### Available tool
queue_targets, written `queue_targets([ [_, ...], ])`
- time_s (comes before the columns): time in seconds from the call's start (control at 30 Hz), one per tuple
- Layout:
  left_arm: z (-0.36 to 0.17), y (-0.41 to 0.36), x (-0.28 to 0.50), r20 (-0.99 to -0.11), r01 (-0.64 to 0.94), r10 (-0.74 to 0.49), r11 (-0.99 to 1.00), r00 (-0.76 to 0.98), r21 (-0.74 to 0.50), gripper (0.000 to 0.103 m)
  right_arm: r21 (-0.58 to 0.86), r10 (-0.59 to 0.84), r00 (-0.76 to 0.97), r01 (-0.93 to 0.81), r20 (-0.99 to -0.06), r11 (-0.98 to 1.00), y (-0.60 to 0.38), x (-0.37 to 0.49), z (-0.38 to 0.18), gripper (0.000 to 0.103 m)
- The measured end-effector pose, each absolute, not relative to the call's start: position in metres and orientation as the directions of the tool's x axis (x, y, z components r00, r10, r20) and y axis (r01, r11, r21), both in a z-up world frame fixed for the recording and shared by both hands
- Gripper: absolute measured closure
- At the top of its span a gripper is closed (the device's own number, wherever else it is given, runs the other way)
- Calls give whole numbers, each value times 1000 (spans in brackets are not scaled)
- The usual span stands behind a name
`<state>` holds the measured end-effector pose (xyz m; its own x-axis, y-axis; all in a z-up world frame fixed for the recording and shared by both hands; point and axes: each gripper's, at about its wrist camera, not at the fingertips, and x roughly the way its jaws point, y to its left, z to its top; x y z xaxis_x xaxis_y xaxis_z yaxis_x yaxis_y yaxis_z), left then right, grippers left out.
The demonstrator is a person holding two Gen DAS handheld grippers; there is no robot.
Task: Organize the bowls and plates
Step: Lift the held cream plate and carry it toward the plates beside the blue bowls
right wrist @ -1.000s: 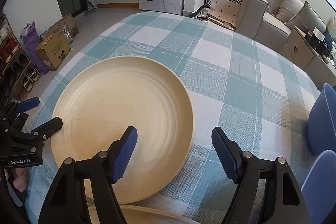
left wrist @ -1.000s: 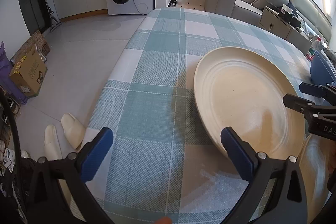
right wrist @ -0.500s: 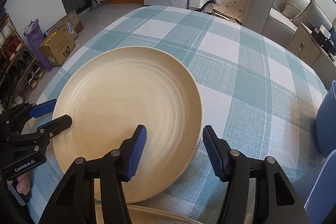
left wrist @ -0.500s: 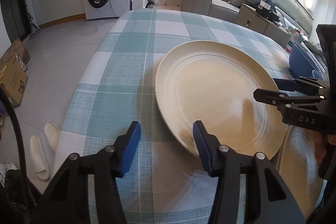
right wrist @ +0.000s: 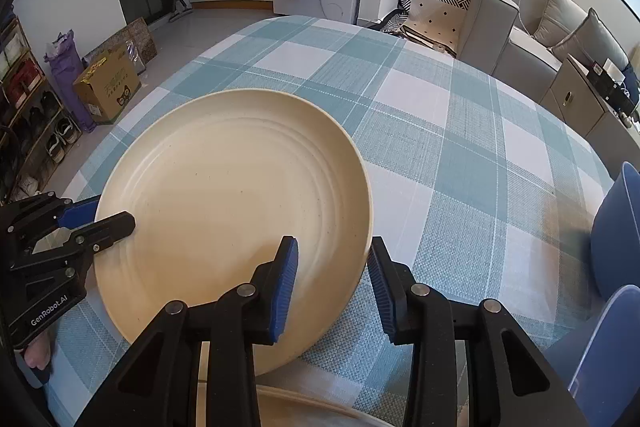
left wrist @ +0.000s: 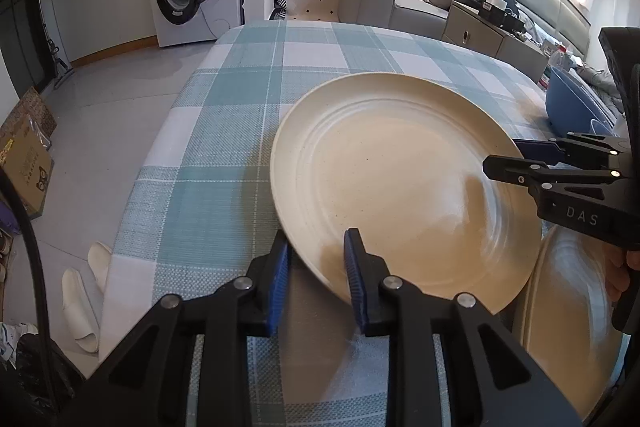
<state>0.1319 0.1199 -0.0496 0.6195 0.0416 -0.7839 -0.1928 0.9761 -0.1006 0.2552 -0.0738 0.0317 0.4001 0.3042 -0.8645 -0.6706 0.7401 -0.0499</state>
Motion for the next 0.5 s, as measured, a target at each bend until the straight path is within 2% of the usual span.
queue_targets([
  [0.5, -46, 122, 129, -776, -207, 60, 974, 627, -92, 78, -56, 316, 411, -680, -855, 731, -73, 250, 35, 66],
])
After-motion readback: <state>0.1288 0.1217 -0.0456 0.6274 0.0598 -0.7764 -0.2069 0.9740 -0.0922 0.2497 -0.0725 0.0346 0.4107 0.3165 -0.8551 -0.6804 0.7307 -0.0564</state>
